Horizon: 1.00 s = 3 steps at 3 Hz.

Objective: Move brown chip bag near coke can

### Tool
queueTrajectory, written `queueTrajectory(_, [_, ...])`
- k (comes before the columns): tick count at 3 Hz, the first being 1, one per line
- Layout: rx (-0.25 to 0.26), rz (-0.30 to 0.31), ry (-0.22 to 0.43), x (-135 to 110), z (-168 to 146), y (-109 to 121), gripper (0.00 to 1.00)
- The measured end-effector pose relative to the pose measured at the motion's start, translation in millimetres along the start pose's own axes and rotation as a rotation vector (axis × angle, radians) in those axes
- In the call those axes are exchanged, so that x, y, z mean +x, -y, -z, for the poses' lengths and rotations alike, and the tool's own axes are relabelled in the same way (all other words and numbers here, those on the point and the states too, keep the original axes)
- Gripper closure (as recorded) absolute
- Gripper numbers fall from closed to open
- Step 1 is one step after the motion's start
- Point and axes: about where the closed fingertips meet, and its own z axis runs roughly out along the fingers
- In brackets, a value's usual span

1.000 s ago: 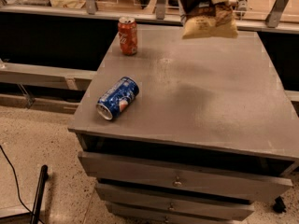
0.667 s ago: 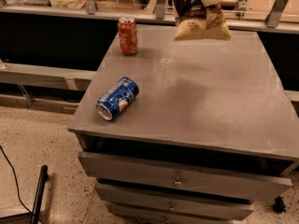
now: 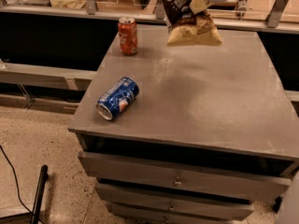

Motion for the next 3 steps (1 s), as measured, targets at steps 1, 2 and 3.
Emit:
queueTrajectory(1, [-0.02, -0.011, -0.047, 1, -16, -7, 1.0])
queueTrajectory(2, [-0.054, -0.021, -0.073, 1, -35, -19, 1.0])
queueTrajectory(3, [-0.085, -0.024, -0.086, 0, -50, -30, 1.0])
